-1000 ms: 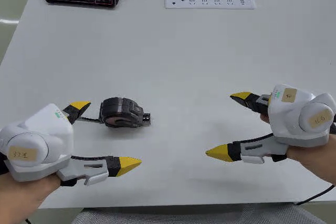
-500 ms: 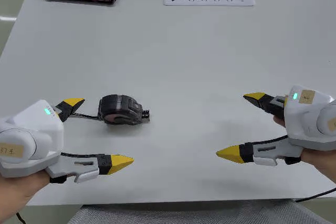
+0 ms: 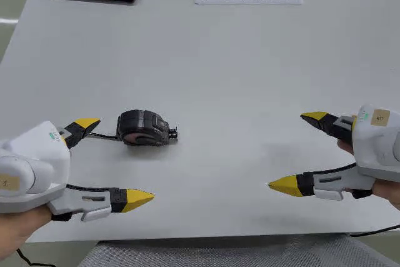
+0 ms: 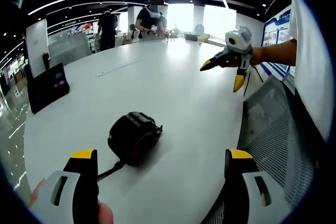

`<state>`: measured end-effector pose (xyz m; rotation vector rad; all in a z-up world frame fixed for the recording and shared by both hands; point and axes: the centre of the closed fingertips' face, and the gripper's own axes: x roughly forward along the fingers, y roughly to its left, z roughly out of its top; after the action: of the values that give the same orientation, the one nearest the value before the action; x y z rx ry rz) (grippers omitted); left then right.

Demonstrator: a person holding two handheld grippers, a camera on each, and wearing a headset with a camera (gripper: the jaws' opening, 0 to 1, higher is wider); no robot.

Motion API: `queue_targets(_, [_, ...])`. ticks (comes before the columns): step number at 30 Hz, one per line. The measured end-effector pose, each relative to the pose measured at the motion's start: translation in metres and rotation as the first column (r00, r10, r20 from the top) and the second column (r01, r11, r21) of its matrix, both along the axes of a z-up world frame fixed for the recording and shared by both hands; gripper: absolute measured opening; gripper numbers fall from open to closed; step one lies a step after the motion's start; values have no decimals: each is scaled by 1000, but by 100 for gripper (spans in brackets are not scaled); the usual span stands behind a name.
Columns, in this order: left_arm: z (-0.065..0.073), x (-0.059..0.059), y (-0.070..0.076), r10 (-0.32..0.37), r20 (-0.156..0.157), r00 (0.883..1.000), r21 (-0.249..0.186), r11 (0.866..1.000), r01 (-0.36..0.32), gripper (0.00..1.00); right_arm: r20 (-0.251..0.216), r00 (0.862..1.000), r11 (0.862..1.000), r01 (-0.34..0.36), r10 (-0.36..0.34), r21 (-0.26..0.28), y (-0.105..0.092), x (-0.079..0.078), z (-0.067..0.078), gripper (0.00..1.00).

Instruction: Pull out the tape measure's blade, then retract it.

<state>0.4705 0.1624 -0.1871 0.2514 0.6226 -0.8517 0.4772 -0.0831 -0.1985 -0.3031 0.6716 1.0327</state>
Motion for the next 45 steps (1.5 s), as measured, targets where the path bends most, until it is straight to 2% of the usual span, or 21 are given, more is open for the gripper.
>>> queue_targets(6, [-1,-3,3,-17,-5,1000,6,1000,17,99,-9,1000,1000,0,0,-19,-10,-5,-4,92])
queue_targets(19, [-7,-12,11,-37,-29,999,22,999,38,99,-19,1000,1000,-8,7,-29,-14,-15,-9,99])
queue_targets(29, [-8,-14,18,-46,-28,999,40,998,48,99,-26,1000,998,-9,8,-59,-23,-20,-13,99])
queue_targets(39, [-12,-19,19,-67,-27,997,64,996,68,98,-36,999,998,-6,4,-59,-23,-22,-13,99])
queue_targets(43, [-12,-16,23,-53,-17,998,84,995,54,95,-36,999,998,-8,5,-60,-23,-21,-13,99])
queue_targets(45, [-12,-15,25,-46,-24,999,77,996,48,95,-36,999,998,-7,5,-59,-23,-21,-13,99])
